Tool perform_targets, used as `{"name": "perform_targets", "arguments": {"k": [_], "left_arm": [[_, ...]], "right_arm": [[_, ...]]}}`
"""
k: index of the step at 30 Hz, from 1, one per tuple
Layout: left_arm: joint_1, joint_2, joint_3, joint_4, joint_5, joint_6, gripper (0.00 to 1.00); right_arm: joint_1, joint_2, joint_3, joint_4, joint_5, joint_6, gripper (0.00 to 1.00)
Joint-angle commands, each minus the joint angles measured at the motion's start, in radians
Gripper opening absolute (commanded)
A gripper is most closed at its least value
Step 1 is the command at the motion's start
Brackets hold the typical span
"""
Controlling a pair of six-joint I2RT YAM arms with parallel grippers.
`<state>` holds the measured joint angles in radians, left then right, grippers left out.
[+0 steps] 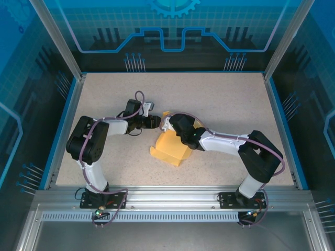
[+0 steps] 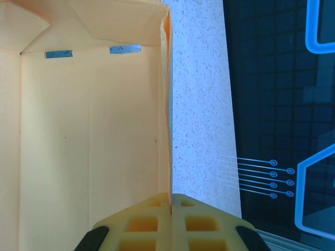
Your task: Fold the paper box
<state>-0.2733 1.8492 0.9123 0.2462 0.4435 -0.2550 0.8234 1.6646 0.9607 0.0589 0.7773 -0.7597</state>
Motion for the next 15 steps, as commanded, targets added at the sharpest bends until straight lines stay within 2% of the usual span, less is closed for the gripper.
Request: {"name": "perform_targets", "arguments": {"k": [1, 15], "left_arm": [[-0.016, -0.04, -0.027, 0.038, 0.057, 0.033, 0.46], [-0.026, -0.079, -0.044, 0.018, 0.075, 0.063, 0.47]], "right_arm": [[-0.012, -0.033, -0.014, -0.028, -0.056, 0.023, 0.0], [-0.028, -0.037, -0.002, -0.046, -0.082, 0.04, 0.0]]}}
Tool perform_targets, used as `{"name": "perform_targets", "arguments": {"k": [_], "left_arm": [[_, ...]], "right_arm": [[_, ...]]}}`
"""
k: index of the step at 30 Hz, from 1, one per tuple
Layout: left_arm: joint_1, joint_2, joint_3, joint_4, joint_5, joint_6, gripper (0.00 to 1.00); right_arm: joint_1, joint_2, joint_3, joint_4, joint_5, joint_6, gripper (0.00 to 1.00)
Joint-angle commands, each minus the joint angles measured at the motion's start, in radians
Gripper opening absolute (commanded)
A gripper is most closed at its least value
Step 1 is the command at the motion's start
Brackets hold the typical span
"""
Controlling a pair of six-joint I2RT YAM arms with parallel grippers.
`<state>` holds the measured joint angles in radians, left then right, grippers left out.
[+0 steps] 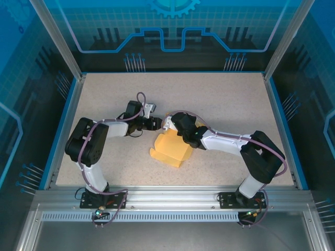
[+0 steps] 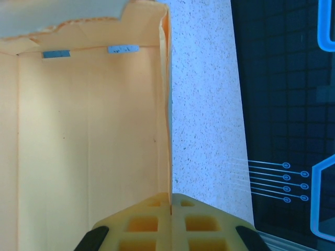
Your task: Fold the paper box
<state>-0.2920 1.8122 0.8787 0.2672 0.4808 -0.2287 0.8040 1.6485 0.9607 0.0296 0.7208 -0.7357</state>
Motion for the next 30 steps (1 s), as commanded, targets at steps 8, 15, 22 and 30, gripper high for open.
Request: {"name": "perform_targets", "arguments": {"k": [8, 15, 22, 30], "left_arm": [[-0.022, -0.049, -0.009, -0.013, 0.055, 0.052, 0.48], [-0.033, -0.073, -0.035, -0.023, 0.042, 0.059, 0.5], [-0.033, -0.109, -0.074, -0.02, 0.018, 0.063, 0.5], [-0.034, -0.07, -0.057, 0.006, 0.027, 0.063, 0.5]], "right_arm": [[-0.011, -0.026, 0.0, -0.022, -0.035, 0.02, 0.0], [-0.011, -0.03, -0.001, -0.024, -0.038, 0.025, 0.0], [-0.011, -0.039, -0.005, -0.028, -0.039, 0.032, 0.0], [-0.001, -0.042, -0.003, -0.029, -0.042, 0.037, 0.0]]}}
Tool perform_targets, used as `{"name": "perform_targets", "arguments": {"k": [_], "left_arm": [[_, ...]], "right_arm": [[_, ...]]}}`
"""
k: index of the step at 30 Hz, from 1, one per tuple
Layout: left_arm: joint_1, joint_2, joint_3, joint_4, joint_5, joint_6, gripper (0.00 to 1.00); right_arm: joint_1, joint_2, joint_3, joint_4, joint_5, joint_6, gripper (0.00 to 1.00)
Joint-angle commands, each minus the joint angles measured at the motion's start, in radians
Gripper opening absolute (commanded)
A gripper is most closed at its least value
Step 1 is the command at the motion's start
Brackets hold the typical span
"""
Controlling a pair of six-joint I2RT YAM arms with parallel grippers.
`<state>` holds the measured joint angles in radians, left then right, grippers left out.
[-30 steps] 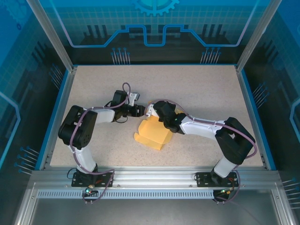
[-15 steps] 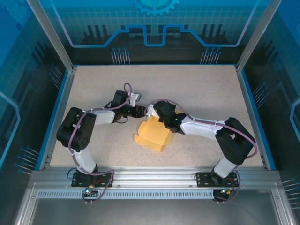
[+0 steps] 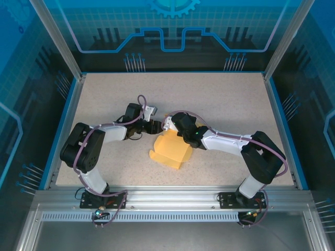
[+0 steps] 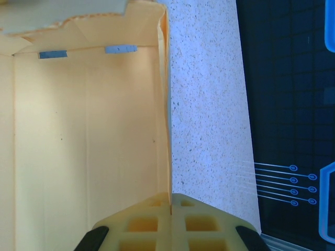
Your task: Fold the paper box
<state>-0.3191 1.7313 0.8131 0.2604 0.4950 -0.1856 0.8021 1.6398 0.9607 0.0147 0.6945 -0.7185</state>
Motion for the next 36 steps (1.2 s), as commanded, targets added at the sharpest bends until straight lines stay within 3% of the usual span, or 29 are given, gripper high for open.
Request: {"name": "perform_targets", "arguments": {"k": [1, 18, 36], "left_arm": [[-0.007, 0.019, 0.017, 0.018, 0.017, 0.018, 0.5], [-0.035, 0.07, 0.048, 0.079, 0.017, 0.009, 0.55], [-0.035, 0.082, 0.04, 0.128, 0.047, 0.01, 0.69]], "right_arm": [[0.002, -0.035, -0.003, -0.019, -0.019, 0.021, 0.0], [0.005, -0.038, 0.006, -0.054, -0.036, 0.035, 0.0], [-0.003, -0.04, 0.017, -0.06, -0.049, 0.041, 0.0]]}}
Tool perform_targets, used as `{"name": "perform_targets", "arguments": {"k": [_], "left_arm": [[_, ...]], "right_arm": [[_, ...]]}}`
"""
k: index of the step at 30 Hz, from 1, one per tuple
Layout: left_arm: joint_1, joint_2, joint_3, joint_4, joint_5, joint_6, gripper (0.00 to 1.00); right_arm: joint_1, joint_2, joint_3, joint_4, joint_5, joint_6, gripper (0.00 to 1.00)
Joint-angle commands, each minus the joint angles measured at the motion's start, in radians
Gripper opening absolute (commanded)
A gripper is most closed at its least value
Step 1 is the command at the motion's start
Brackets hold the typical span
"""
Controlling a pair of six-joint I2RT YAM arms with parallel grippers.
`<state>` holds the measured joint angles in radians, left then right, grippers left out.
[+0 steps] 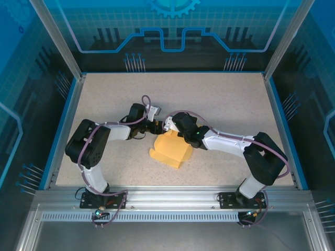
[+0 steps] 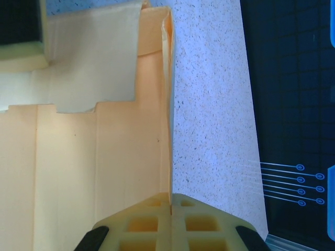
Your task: Fold the paper box
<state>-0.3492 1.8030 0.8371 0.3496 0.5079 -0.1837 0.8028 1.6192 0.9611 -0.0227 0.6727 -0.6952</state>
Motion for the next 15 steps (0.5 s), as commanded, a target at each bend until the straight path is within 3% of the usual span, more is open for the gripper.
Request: {"name": "perform_targets", "arguments": {"k": [1, 8, 15], "left_arm": [[-0.005, 0.011, 0.015, 0.042, 0.036, 0.008, 0.69], [-0.005, 0.023, 0.017, 0.058, 0.025, 0.0, 0.71], [-0.005, 0.047, 0.046, 0.062, -0.019, 0.002, 0.66]], "right_arm": [[-0.004, -0.019, 0.018, -0.023, -0.028, 0.018, 0.0], [-0.007, -0.021, 0.022, -0.016, -0.036, 0.017, 0.0], [-0.006, -0.028, 0.022, -0.02, -0.057, 0.013, 0.0]]}}
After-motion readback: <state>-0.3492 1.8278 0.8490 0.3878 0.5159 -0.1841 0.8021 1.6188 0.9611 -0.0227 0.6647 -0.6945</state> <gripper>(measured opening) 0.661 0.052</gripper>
